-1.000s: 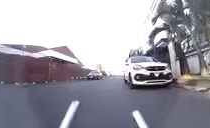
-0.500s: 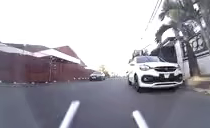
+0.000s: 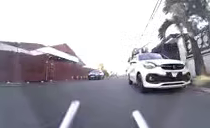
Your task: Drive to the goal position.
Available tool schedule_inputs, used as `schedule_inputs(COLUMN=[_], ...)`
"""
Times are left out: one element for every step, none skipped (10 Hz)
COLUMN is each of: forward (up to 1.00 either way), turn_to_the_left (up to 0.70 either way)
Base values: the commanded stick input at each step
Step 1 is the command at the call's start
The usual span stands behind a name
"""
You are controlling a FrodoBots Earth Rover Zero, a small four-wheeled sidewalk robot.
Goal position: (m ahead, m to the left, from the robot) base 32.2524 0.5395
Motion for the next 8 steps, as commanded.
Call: schedule_inputs(forward=[0.85,0.85,0.85,0.85,0.85,0.85,0.85,0.85], turn_to_the_left=[-0.34,-0.34,-0.34,-0.34,-0.34,-0.34,-0.34,-0.34])
